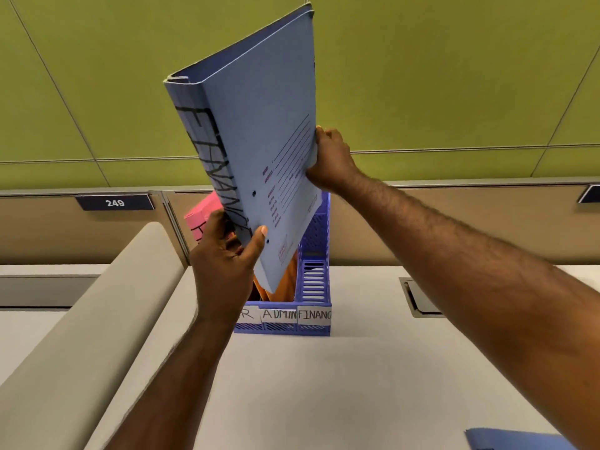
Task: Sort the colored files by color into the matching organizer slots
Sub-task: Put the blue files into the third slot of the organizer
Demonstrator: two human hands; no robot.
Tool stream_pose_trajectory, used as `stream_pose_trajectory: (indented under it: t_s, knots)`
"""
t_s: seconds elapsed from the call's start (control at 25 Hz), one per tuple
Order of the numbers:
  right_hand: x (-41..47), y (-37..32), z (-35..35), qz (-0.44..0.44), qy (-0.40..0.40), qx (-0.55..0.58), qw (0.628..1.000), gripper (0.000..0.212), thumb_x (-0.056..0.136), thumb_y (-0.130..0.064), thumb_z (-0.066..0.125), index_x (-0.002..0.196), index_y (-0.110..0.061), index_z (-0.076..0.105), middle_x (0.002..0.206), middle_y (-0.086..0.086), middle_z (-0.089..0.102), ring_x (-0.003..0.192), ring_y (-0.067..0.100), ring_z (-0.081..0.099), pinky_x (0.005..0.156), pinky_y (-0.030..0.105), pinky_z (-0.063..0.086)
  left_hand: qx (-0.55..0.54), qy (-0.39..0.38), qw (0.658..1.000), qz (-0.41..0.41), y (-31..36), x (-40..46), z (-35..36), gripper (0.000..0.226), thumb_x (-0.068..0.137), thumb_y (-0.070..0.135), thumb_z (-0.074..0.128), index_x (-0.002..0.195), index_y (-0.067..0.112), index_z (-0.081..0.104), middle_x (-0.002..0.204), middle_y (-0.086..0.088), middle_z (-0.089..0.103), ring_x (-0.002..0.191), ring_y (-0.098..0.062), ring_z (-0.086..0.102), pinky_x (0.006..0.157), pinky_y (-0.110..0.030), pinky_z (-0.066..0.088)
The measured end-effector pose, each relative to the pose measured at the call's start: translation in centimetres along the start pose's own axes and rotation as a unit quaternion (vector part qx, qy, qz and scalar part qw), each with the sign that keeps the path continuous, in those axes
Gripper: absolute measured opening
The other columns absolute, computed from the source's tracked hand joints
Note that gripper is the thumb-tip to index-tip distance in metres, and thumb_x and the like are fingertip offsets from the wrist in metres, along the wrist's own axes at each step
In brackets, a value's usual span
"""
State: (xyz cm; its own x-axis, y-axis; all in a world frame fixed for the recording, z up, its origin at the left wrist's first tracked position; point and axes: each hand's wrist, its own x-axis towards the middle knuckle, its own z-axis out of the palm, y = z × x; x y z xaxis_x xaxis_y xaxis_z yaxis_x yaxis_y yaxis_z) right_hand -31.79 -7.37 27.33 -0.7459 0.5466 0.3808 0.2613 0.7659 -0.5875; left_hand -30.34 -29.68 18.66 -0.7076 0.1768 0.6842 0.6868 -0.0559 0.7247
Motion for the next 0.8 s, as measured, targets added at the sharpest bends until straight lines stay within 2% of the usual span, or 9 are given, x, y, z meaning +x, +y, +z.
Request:
stream_pose_trajectory:
  t_s: [0.08,0.12,0.2,0.28,0.36,0.56,0.68,0.8]
  knots:
    - [1.0,0.4,-0.1,0.009,0.019,-0.003,1.000,0.069,0.079,-0.009,0.070,0.140,-0.010,0.037,0.135,0.009,0.037,0.128,0.027,0.041,0.110,0.040,0.040,0.021,0.010,1.000,-0.005,-0.9,-0.1,1.1,0.039,0.083,0.025,0.072,0.117,0.016,0.055,0.112,0.012,0.064,0.097,-0.003,0.065,0.077,-0.005,0.050]
    - [1.4,0.6,-0.2,0.007,0.022,0.014,1.000,0.073,0.079,-0.007,0.068,0.143,-0.010,0.033,0.134,0.009,0.037,0.126,0.027,0.044,0.108,0.038,0.042,0.030,0.011,0.999,-0.004,-1.2,-0.1,1.6,0.039,0.084,0.027,0.072,0.117,0.015,0.055,0.112,0.012,0.063,0.097,-0.004,0.065,0.075,-0.003,0.049]
    - [1.6,0.9,-0.7,-0.001,0.032,0.049,0.998,0.093,0.078,-0.003,0.067,0.152,-0.016,0.012,0.136,0.009,0.037,0.123,0.024,0.046,0.105,0.038,0.045,0.042,0.012,0.999,-0.008,-1.9,-0.2,2.5,0.038,0.085,0.029,0.070,0.116,0.015,0.054,0.112,0.012,0.062,0.097,-0.006,0.064,0.072,-0.001,0.048]
    - [1.6,0.8,-1.5,-0.024,0.050,0.071,0.996,0.107,0.075,-0.001,0.068,0.153,-0.026,-0.001,0.134,0.009,0.038,0.115,0.020,0.047,0.100,0.039,0.049,0.044,0.014,0.999,-0.022,-2.5,-0.2,3.4,0.039,0.086,0.030,0.069,0.118,0.014,0.053,0.115,0.008,0.065,0.099,-0.009,0.065,0.073,-0.008,0.053]
    - [1.3,0.2,-2.2,-0.062,0.055,0.088,0.993,0.113,0.073,0.001,0.070,0.152,-0.033,-0.004,0.133,0.010,0.038,0.108,0.016,0.043,0.094,0.037,0.053,0.057,0.017,0.998,-0.031,-3.0,-0.3,4.4,0.041,0.086,0.030,0.069,0.121,0.015,0.053,0.118,0.004,0.066,0.102,-0.009,0.065,0.078,-0.017,0.056]
    - [1.0,-1.4,-2.7,-0.126,-0.017,0.068,0.990,0.127,0.067,0.016,0.070,0.150,-0.039,-0.009,0.144,0.015,0.032,0.108,0.018,0.049,0.075,0.034,0.060,0.060,0.002,0.997,-0.049,-4.3,-1.0,7.0,0.036,0.086,0.030,0.068,0.118,0.022,0.054,0.109,0.015,0.064,0.093,0.003,0.064,0.075,-0.014,0.054]
    - [1.0,-1.2,-2.6,-0.137,-0.059,0.058,0.987,0.129,0.066,0.018,0.071,0.149,-0.042,-0.007,0.148,0.014,0.028,0.118,0.028,0.053,0.074,0.038,0.061,0.071,-0.007,0.996,-0.062,-5.1,-1.2,8.0,0.037,0.086,0.030,0.068,0.118,0.021,0.053,0.110,0.014,0.063,0.092,0.002,0.063,0.075,-0.018,0.056]
    - [1.1,-0.1,-1.9,-0.142,-0.091,0.060,0.984,0.128,0.065,0.016,0.072,0.150,-0.042,-0.004,0.154,0.010,0.023,0.121,0.022,0.049,0.080,0.036,0.060,0.076,-0.018,0.994,-0.073,-6.0,-1.5,8.9,0.035,0.086,0.029,0.068,0.116,0.020,0.053,0.106,0.015,0.061,0.089,-0.001,0.063,0.073,-0.022,0.057]
